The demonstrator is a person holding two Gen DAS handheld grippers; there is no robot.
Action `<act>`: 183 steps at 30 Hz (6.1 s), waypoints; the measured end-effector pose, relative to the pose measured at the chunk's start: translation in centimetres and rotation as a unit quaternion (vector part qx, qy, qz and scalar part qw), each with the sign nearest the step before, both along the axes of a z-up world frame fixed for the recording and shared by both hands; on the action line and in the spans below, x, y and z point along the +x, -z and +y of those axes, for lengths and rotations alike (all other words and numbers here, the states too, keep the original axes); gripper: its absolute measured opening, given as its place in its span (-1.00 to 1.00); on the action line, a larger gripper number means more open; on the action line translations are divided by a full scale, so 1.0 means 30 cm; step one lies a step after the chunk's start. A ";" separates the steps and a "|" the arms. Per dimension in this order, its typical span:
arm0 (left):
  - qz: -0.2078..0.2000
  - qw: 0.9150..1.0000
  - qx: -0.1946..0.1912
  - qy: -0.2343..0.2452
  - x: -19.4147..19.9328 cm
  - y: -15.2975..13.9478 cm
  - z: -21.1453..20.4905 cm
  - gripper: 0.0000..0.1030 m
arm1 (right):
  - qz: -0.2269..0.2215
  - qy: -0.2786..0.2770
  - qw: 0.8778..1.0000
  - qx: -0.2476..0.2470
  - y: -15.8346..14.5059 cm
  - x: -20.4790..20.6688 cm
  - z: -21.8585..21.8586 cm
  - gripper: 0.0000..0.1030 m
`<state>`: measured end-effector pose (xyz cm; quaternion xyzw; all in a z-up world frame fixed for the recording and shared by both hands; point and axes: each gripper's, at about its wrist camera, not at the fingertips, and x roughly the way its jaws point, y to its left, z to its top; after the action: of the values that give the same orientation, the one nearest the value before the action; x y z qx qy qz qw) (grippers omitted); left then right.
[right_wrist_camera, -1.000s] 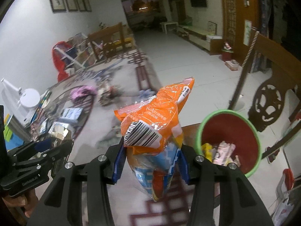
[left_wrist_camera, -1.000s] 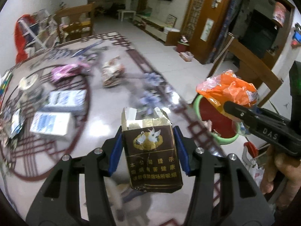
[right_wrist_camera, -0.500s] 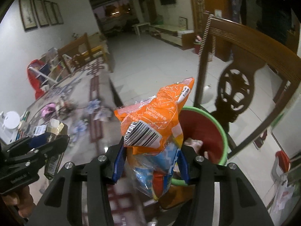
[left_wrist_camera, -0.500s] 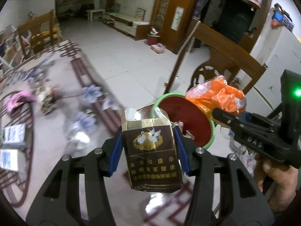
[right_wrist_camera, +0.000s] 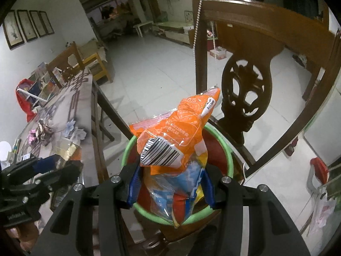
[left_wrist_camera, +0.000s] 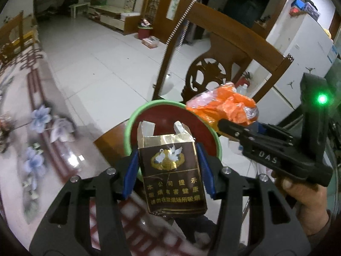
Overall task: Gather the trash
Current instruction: 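Carry the orange bag and brown pack over the red bin, then open both tools to drop the bag and pack into the bin, then move both tools back over the table toward the paper cup, then grasp the white paper cup with the right tool while the left tool grasps crumpled paper, then carry the paper cup and crumpled paper over the red bin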
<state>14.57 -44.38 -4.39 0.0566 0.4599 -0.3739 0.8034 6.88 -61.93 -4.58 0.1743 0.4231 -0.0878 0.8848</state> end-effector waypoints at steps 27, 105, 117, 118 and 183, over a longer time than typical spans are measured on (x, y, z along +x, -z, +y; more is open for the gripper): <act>0.046 0.999 -0.024 -0.016 0.108 0.051 -0.077 0.90 | 0.004 0.018 1.000 -0.024 0.088 -0.003 -0.093 0.82; 0.060 0.868 0.062 -0.490 0.205 0.086 2.068 0.90 | -0.029 -0.378 0.922 -0.072 -0.050 0.563 1.824 0.86; 0.081 0.866 0.093 -0.485 0.221 0.128 2.075 0.01 | -0.023 -0.395 0.917 -0.044 -0.024 0.612 1.852 -0.10; 0.082 0.866 0.090 -0.485 0.223 0.129 2.075 -0.06 | -0.023 -0.396 0.917 -0.044 -0.026 0.609 1.854 -0.11; -0.009 1.000 -0.025 -0.005 -0.026 -0.160 0.223 -0.13 | -0.043 -0.045 0.997 -0.038 -0.238 -0.006 0.235 -0.11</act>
<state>13.79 -37.69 0.42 0.0376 0.4438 -0.3805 0.8105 6.71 -54.89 2.55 0.1246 0.3887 -0.0566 0.9111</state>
